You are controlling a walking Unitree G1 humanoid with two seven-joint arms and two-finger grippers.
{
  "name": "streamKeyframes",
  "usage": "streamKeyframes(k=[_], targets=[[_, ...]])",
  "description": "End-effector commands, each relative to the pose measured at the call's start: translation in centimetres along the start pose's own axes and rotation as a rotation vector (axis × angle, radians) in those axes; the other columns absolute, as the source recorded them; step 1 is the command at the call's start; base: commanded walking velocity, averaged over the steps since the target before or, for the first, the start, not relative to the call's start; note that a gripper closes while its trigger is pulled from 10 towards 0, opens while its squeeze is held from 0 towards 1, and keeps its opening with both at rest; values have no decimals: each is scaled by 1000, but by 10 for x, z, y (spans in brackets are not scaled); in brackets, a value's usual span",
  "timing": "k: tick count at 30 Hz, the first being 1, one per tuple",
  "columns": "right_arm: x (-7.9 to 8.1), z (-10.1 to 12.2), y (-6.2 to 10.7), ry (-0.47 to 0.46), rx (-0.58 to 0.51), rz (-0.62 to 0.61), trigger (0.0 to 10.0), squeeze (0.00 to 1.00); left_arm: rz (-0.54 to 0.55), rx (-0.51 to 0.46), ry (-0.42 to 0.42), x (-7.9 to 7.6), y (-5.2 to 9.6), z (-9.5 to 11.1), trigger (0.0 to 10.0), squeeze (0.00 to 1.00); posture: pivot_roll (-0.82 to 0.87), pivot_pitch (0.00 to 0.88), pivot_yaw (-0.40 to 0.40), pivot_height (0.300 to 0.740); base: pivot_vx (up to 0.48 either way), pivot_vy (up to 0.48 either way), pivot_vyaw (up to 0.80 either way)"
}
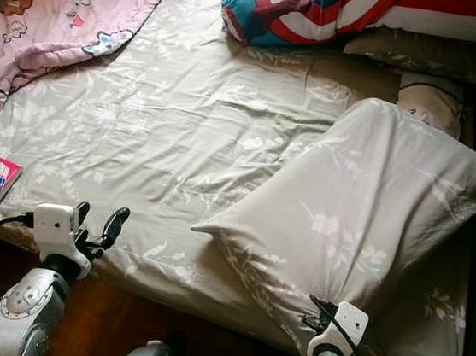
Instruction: Clean up the room
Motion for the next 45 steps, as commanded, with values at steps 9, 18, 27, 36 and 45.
streamKeyframes(k=[9, 18, 27, 36, 45], targets=[[-78, 36, 3, 43, -106, -362, 0, 0, 31, 31, 4, 7, -4, -16, 10000, 0, -43, 202, 78, 740, 0, 0, 0], [-120, 89, 15, 81, -294, -526, 0, 0, 33, 17, 10, 4, -12, -16, 10000, 0, -73, 197, 76, 740, 0, 0, 0], [-171, 132, 43, 106, -430, -758, 0, 0, 35, 14, 9, 5, -13, -20, 10000, 0, -90, 209, 81, 740, 0, 0, 0], [-173, 133, 49, 65, -410, -788, 0, 0, 34, 14, 3, 6, -14, -22, 10000, 0, -91, 217, 81, 740, 0, 0, 0], [-116, 82, 17, 65, -189, -397, 10000, 0, 27, 29, 9, 2, -13, -28, 10000, 0, -89, 211, 76, 740, 0, 0, 0]])
Point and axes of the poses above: a point about 5 cm out from each wrist's last joint towards the gripper, its own y axis pointing back from the gripper into the wrist, its own z axis along the axis of the wrist's last joint, x = y × z, the point moved 3 cm from there along -y, pointing out of the wrist towards the gripper, and after that the axes turned 14 degrees about -y, right-handed, at the moved point
